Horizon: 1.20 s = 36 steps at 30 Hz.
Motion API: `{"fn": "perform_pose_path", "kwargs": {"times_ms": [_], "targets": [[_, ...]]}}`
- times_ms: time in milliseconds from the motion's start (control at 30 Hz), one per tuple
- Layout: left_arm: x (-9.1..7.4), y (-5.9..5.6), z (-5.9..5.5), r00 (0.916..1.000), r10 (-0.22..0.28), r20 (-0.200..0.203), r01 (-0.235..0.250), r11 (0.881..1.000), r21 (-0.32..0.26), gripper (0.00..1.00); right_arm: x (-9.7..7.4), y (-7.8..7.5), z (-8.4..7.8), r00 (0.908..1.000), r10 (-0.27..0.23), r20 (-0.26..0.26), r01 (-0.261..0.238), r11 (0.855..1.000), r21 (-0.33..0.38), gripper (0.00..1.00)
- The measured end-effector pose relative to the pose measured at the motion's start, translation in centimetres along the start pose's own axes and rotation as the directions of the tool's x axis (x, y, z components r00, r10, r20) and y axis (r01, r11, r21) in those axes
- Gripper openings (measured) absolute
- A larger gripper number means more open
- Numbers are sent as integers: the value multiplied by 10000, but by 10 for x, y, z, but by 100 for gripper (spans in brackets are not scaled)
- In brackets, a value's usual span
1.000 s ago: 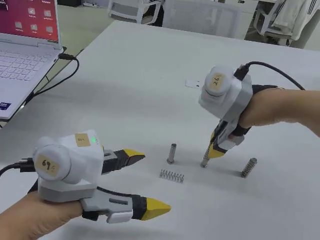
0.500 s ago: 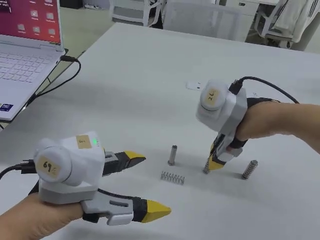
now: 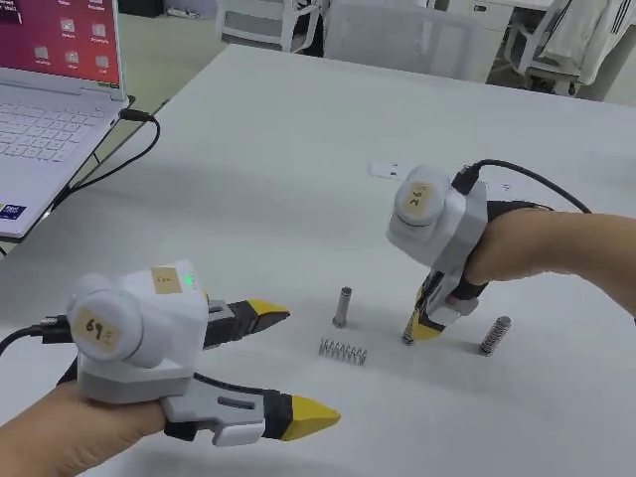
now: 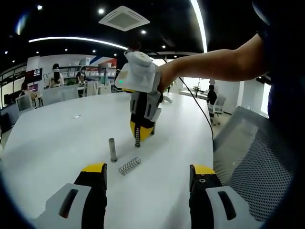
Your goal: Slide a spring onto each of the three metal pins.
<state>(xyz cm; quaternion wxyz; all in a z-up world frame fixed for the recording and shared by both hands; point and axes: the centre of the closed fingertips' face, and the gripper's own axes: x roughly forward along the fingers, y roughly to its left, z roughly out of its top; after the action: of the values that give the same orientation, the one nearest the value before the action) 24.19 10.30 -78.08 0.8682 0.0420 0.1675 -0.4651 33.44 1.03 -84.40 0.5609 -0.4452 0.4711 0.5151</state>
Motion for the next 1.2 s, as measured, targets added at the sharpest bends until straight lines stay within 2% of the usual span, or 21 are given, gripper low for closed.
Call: {"fn": "perform_pose_path", "kwargs": {"times_ms": [400,900,1200], "targets": [[0,1,-1,10000,3,1,-3,10000,-33,66,-2,-1,2,9999,-65,141,66,9999,-76,18],[2,0,-1,10000,-30,-34,30,10000,5,66,-10,3,13,9983,-146,565,160,9996,-251,19],[1,-1,-1,10000,-40,-48,41,10000,15,66,-14,8,27,9970,-218,737,261,9980,-581,19]]}}
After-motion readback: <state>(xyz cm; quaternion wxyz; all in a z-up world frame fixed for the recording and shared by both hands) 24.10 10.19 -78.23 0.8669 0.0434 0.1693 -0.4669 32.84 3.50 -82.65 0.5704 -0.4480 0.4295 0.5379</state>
